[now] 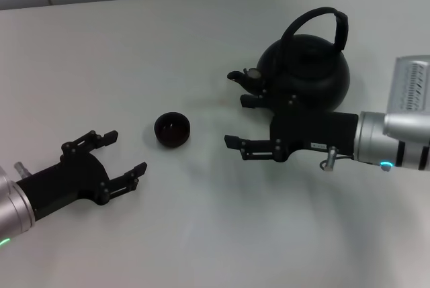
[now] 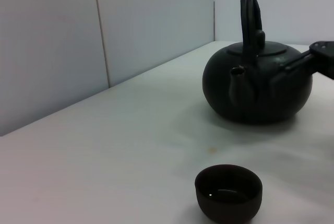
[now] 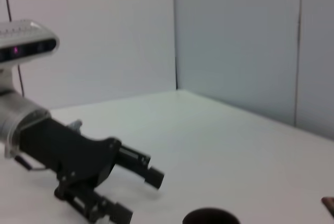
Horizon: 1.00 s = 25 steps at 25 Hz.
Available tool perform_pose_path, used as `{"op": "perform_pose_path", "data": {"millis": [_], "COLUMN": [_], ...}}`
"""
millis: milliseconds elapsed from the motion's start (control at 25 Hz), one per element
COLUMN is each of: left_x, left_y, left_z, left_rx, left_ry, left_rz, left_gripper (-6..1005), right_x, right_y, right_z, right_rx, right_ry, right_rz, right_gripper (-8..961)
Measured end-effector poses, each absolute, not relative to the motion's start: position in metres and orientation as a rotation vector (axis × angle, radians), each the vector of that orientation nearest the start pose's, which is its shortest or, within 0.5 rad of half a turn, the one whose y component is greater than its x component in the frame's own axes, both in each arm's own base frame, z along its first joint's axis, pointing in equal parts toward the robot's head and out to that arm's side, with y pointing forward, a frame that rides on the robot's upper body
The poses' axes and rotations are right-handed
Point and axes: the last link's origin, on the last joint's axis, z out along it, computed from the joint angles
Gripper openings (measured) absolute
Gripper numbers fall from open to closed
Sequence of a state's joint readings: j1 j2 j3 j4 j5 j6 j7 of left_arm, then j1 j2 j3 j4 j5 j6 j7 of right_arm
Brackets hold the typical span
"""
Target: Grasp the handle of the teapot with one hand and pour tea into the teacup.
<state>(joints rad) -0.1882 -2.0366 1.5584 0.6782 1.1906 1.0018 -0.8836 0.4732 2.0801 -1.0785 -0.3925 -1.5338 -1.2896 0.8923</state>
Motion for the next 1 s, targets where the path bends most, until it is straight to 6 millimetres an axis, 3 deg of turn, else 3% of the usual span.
{"op": "perform_pose_path", "data": {"millis": [1000], "left_x": [-0.3022], "left_y": [0.2797], "left_z": [-0.0569], "left_rx": [-2.542], "left_ry": [-0.352], "left_rz": [-0.463], "left_gripper": [788], "right_x": [0.2795], "right_y": [0.3194], "right_z": [-0.0638], "right_rx": [-2.644], "right_ry": [0.385], "right_rz": [0.579], "right_gripper": [840]}}
